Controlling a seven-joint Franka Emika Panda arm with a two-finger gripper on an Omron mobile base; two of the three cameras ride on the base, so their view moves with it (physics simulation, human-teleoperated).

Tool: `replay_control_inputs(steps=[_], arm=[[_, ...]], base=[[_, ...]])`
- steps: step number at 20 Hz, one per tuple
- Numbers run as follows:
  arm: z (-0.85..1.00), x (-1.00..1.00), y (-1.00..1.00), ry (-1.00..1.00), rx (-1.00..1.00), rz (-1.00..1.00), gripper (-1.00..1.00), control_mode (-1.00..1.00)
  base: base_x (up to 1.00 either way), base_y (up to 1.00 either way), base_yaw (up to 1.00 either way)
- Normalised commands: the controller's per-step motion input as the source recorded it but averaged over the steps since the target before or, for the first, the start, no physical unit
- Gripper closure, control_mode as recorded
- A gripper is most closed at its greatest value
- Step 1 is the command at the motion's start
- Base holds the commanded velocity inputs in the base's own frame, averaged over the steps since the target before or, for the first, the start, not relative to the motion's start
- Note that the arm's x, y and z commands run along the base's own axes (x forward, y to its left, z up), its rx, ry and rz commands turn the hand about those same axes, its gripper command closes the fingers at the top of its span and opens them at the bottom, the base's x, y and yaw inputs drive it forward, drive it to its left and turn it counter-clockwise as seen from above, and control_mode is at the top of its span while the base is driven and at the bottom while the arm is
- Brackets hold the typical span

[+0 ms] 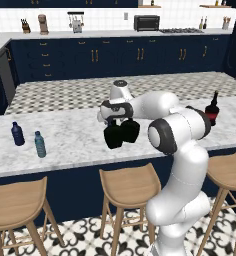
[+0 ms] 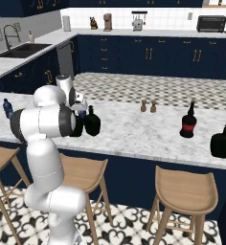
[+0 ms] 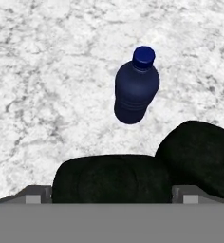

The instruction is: Move the plastic bottles in the middle to the plastics group, and the glass bottles in the middle to the glass group.

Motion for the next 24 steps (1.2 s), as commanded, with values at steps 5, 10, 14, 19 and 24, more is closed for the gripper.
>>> replay_control_inputs(steps=[5, 10, 14, 19, 24], arm=[[-0.05, 0.00, 0.00, 0.00, 0.00, 0.00, 1.00, -1.00], [-0.02, 0.00, 0.00, 0.00, 0.00, 0.00, 1.00, -1.00], [-0.01, 0.00, 0.00, 0.01, 0.00, 0.00, 1.00, -1.00], [0.00, -0.25, 0.00, 0.00, 0.00, 0.00, 1.00, -1.00], [0.07, -0.78, 0.00, 0.00, 0.00, 0.00, 1.00, -1.00]], base=[[0.00, 0.00, 0.00], [0.00, 0.00, 0.00], [0.00, 0.00, 0.00], [0.00, 0.00, 0.00], [0.00, 0.00, 0.00]])
